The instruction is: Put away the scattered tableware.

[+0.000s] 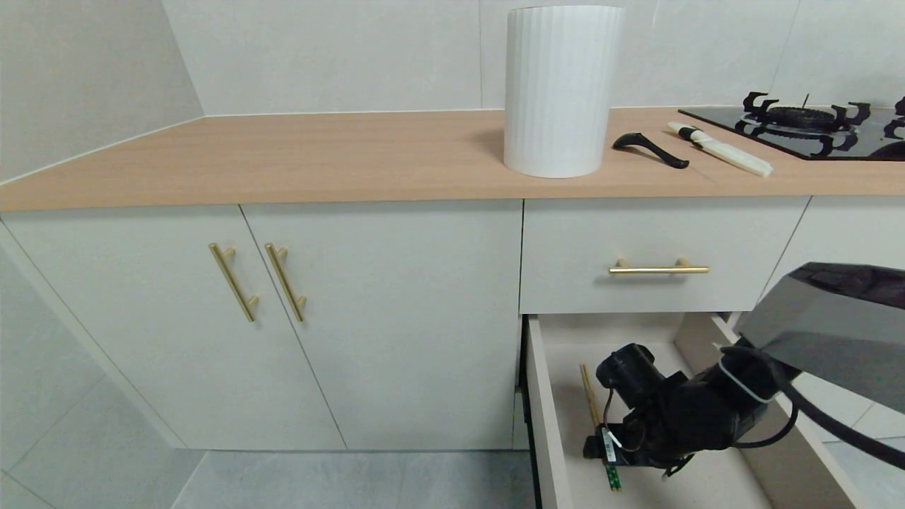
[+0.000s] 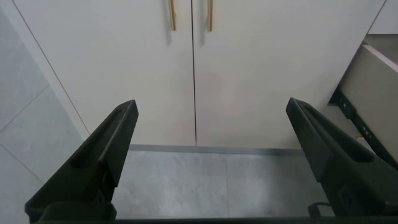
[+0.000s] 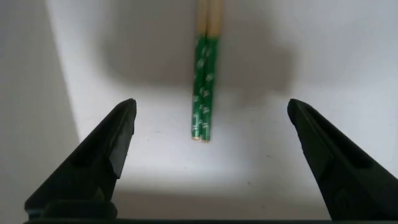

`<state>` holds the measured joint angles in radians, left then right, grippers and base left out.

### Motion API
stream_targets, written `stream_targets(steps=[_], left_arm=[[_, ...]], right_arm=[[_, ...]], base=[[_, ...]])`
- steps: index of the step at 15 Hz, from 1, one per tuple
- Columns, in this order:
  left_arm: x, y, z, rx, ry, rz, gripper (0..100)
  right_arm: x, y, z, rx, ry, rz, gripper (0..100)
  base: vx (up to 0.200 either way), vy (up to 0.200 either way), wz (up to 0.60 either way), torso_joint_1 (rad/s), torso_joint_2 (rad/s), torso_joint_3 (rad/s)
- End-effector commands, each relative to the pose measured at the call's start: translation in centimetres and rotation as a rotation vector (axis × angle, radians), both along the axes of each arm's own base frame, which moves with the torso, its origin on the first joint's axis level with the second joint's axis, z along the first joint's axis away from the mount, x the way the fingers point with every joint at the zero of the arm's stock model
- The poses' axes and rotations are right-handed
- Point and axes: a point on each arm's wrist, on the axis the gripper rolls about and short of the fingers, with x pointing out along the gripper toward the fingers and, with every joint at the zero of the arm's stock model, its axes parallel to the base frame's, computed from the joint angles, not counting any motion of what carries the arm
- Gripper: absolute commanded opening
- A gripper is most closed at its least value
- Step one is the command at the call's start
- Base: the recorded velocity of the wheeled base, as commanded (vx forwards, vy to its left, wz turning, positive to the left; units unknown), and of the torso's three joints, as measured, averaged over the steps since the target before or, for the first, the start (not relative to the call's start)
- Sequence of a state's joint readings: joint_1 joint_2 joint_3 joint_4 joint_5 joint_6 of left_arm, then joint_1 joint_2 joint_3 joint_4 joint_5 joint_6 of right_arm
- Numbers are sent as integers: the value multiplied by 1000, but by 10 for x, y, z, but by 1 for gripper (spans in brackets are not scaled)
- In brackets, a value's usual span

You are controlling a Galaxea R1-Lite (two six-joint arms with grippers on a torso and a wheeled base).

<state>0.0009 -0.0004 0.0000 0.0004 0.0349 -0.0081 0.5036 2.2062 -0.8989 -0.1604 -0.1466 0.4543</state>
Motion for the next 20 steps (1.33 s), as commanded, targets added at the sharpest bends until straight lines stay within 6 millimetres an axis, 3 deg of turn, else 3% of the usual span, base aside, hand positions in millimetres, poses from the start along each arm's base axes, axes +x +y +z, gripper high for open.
stream_targets(steps=[1,2,5,7,11,17,20], left_arm=[[0,0,0,0,0,1,100],[0,0,0,0,0,1,100],[0,0,0,0,0,0,100],[0,0,0,-1,0,1,100],[0,0,0,-1,0,1,100],[0,0,0,0,0,1,100],[0,0,0,0,2,1,100]], right_arm=[[-15,-10,66,59,-158,-3,100],[-27,-17,98,77,-231,22,100],[-58,-35,163,130,-406,44,100],[-76,-46,187,119,-500,71,100],[-94,-56,208,108,-592,88,100],[-94,-60,210,82,-610,88,100],[-93,-62,210,80,-610,82,100]], base=[[0,0,0,0,0,0],[0,0,0,0,0,0],[0,0,0,0,0,0],[0,0,0,0,0,0],[0,0,0,0,0,0],[0,0,0,4,-17,-10],[0,0,0,64,-238,-253]])
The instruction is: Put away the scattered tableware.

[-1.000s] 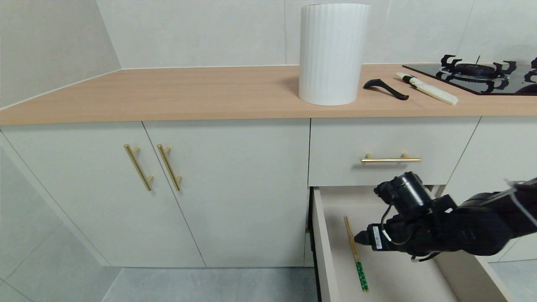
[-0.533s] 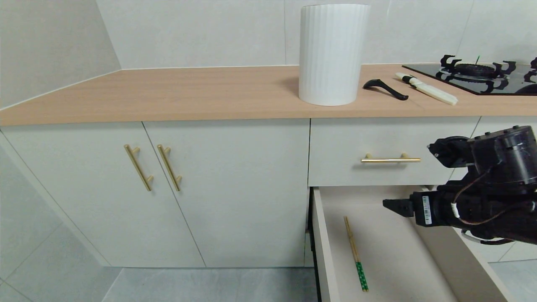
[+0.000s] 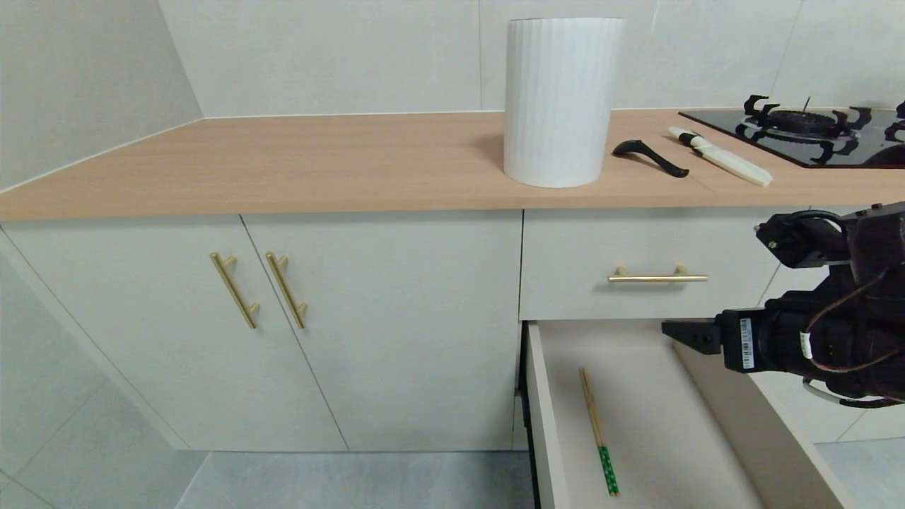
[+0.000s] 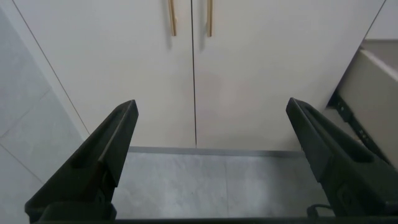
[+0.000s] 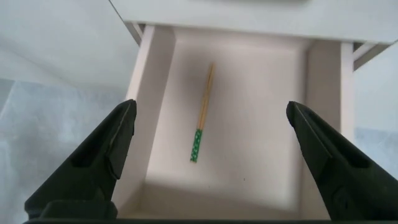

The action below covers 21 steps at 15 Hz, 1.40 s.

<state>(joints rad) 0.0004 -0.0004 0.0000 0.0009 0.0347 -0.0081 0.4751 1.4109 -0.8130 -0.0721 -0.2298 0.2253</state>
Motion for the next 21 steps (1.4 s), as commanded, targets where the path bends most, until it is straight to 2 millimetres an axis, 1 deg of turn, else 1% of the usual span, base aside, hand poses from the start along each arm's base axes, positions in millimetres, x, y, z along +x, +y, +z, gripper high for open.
stream_targets(steps=[1,8,15,18,20,21], left_arm=[[0,0,0,-1,1,2,100],[0,0,0,-1,0,2,100],[0,0,0,-1,0,2,100],[0,0,0,-1,0,2,100],[0,0,0,-1,0,2,100],[0,0,0,-1,0,2,100]], right_arm=[[0,0,0,1,-2,-3,100],[2,0,-2,-2,6,-5,100],[2,-1,-2,-3,8,-8,100],[3,-2,-3,-3,9,-10,100],[16,-8,-7,-28,2,-40,100],[32,-19,-9,-85,-30,-48,100]], base=[[0,0,0,129,-364,-334],[0,0,0,152,-499,-304],[0,0,0,194,-478,-290],[0,0,0,120,-290,-168],[0,0,0,32,-68,-22],[0,0,0,0,0,0]])
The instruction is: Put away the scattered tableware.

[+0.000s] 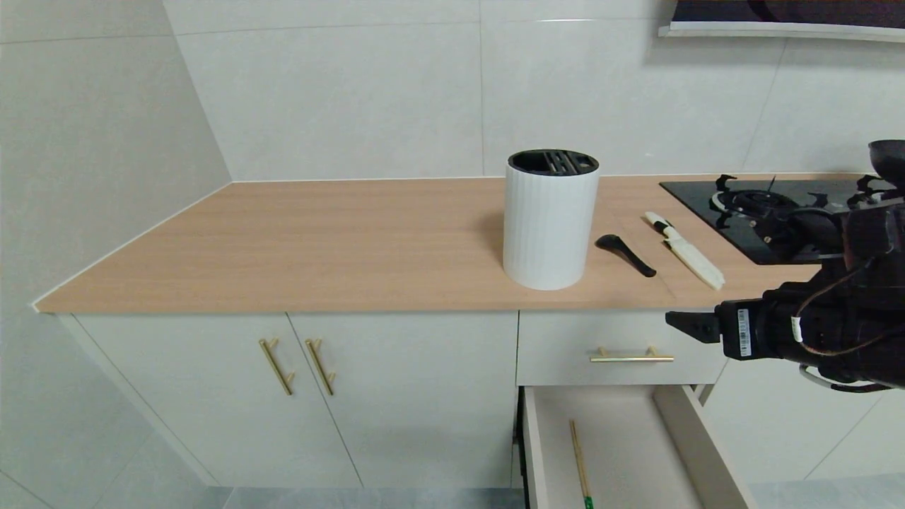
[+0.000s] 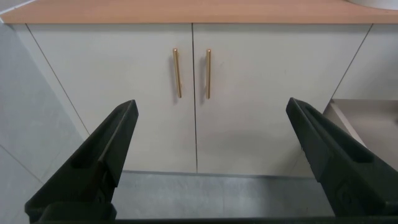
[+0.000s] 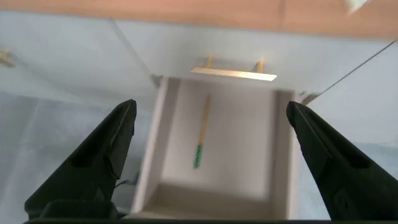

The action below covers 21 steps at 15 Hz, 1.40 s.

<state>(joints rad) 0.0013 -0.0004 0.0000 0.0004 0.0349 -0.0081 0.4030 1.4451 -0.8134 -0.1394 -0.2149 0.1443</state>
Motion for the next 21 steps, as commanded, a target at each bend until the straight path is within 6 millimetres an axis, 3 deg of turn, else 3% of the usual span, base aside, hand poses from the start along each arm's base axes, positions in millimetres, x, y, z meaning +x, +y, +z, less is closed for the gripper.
stream_targets(steps=[1,3,4,5,9,16,19,21], left_arm=[[0,0,0,-1,0,1,100],[0,0,0,-1,0,1,100],[0,0,0,-1,0,-1,100],[0,0,0,0,0,-1,100],[0,0,0,0,2,1,100],[0,0,0,-1,0,1,100],[0,0,0,-1,1,1,100],[0,0,0,-1,1,1,100]], right_arm=[[38,-13,-3,-14,-49,-12,100],[80,-23,13,34,-122,18,100],[90,-23,16,34,-131,31,100],[110,-26,13,32,-132,80,100],[148,-33,-24,16,-118,231,100],[188,-43,-59,-4,-108,212,100],[203,-42,-46,-5,-144,210,100],[205,-41,-53,-12,-113,212,100]], base=[[0,0,0,0,0,0],[0,0,0,0,0,0],[0,0,0,0,0,0],[0,0,0,0,0,0],[0,0,0,0,0,0],[0,0,0,0,0,0],[0,0,0,0,0,0],[0,0,0,0,0,0]])
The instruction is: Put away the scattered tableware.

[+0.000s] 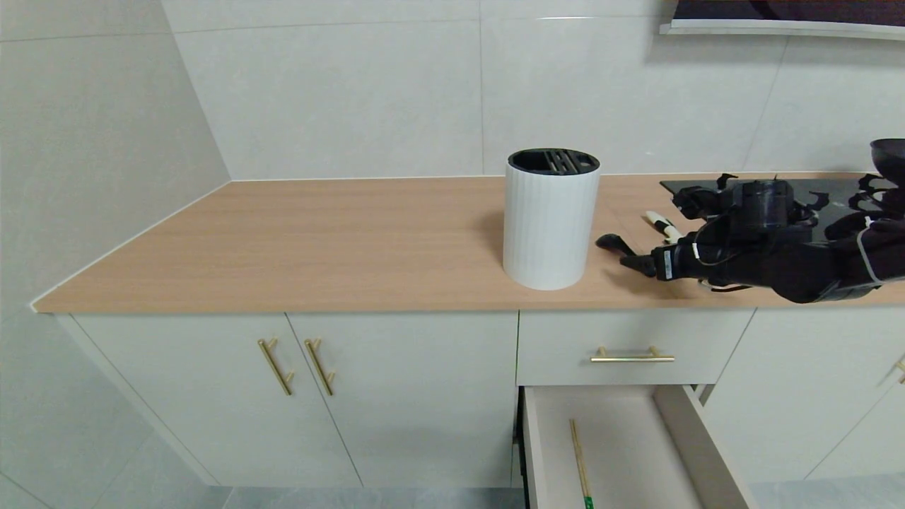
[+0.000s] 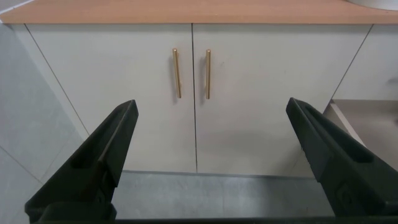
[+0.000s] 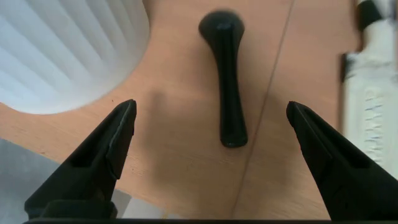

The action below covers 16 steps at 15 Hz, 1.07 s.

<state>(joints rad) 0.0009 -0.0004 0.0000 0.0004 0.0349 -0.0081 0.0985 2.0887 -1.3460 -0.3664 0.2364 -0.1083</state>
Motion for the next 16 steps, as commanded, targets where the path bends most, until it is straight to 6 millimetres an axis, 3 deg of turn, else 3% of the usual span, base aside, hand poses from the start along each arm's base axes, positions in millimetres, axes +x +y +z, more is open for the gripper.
stream_targets(steps=[1,6,12,13,16], left_arm=[[0,0,0,0,2,1,100],[0,0,0,0,0,1,100],[0,0,0,-1,1,1,100],[0,0,0,-1,0,1,100],[0,0,0,0,0,1,100]], right_arm=[[7,1,-8,-7,21,0,100],[19,1,-23,-59,50,-26,100],[24,1,-26,-72,50,-47,100],[25,1,-26,-72,47,-47,0],[25,1,-29,-73,56,-47,0]], base=[[0,0,0,0,0,0],[0,0,0,0,0,0],[0,0,0,0,0,0],[0,0,0,0,0,0],[0,0,0,0,0,0]])
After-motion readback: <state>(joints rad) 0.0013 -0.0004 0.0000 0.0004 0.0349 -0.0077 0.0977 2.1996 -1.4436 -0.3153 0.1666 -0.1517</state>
